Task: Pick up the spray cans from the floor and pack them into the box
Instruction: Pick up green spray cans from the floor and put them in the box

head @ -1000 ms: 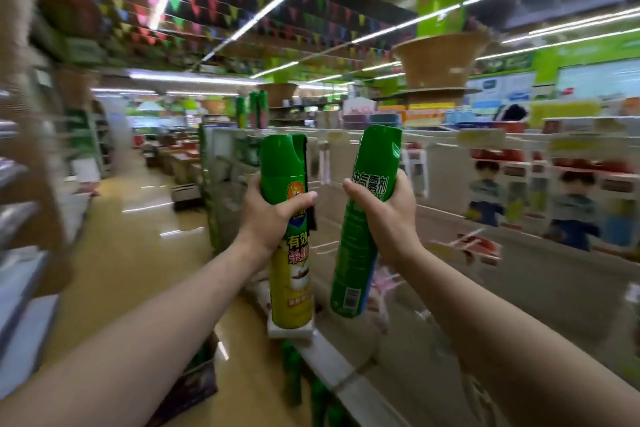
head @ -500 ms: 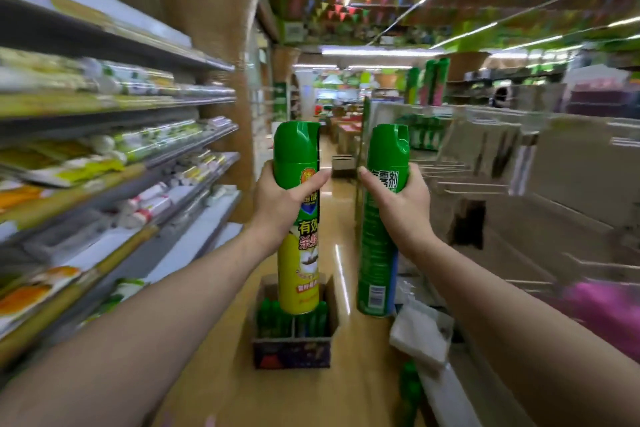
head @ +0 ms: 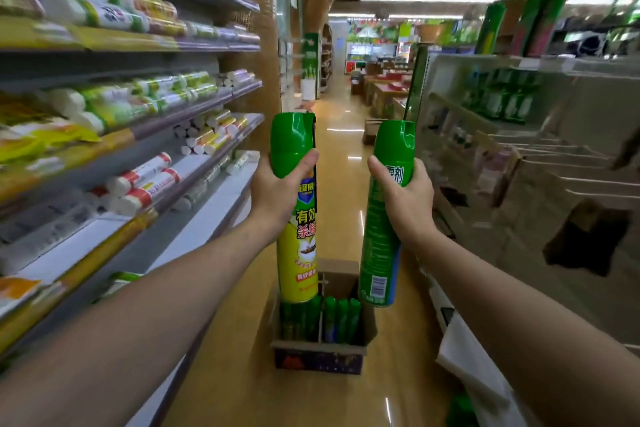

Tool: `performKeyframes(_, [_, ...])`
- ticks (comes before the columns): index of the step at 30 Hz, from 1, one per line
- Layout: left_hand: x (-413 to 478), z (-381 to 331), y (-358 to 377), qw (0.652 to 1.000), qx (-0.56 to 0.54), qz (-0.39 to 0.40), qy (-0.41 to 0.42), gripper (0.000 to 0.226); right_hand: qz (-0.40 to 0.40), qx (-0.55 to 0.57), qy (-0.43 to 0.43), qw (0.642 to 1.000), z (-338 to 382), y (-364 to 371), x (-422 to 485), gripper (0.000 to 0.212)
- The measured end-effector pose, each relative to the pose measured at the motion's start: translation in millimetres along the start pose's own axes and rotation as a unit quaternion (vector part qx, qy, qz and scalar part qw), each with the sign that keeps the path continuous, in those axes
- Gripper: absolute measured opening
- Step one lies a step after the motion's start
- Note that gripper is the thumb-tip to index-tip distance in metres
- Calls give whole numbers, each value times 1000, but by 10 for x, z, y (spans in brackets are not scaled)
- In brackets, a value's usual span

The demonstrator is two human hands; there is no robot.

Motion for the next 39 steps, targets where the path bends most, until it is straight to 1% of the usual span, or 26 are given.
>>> performKeyframes(3, [535, 425, 18, 1000, 22, 2, -10, 57, -10, -7, 18, 1000, -387, 295, 400, 45])
performKeyframes(7, [1109, 1115, 30, 997, 41, -5, -59, 51, -18, -17, 52, 998, -990, 660, 840, 44])
performKeyframes(11, [1621, 1880, 81, 994, 49, -10, -94, 60, -9, -30, 81, 996, -1705, 1060, 1253, 47])
performKeyframes(13, [1865, 2297, 116, 992, 63, -17, -104, 59, 3, -34, 94, 995, -2084, 1284, 1471, 40])
performKeyframes(15, [2102, 2762, 161, 986, 79, -18, -143, 61, 23, -35, 100, 994, -2487, 1530, 1689, 30])
performKeyframes(16, [2210, 3015, 177, 982, 86, -19, -168, 63, 35, -33, 107, 993, -2700, 1654, 1783, 30])
performKeyframes(19, [2488, 3738, 198, 968, 114, -11, -225, 68, 65, -30, 153, 986, -3354, 1987, 1986, 44])
performKeyframes(22, [2712, 4404, 205, 948, 169, 18, -269, 81, 91, -36, 210, 973, -4005, 2246, 2147, 46])
performKeyframes(25, [2810, 5044, 145, 924, 212, 27, -318, 90, 113, -58, 257, 958, -4665, 2431, 2206, 52])
performKeyframes(27, [2774, 5414, 74, 908, 222, 45, -353, 97, 124, -74, 294, 945, -5048, 2479, 2136, 64])
performKeyframes(30, [2660, 5938, -77, 882, 239, 76, -398, 97, 145, -116, 349, 918, -5589, 2507, 1955, 74])
performKeyframes(33, [2505, 6499, -237, 859, 252, 111, -431, 88, 148, -176, 391, 891, -6114, 2547, 1738, 75])
performKeyframes(36, [2329, 7031, -359, 843, 261, 141, -448, 86, 147, -224, 412, 871, -6608, 2616, 1468, 69])
performKeyframes(39, [2114, 7569, -477, 828, 263, 146, -473, 84, 161, -272, 426, 848, -7072, 2684, 1195, 67])
Point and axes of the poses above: each hand's wrist, its own x-axis towards the middle knuckle, its own y-axis out of the palm, z = x × y, the point moved 4 cm from there along x, towards the middle knuckle, and after that the axes turned 5 degrees about -x, right-handed, at the moved point
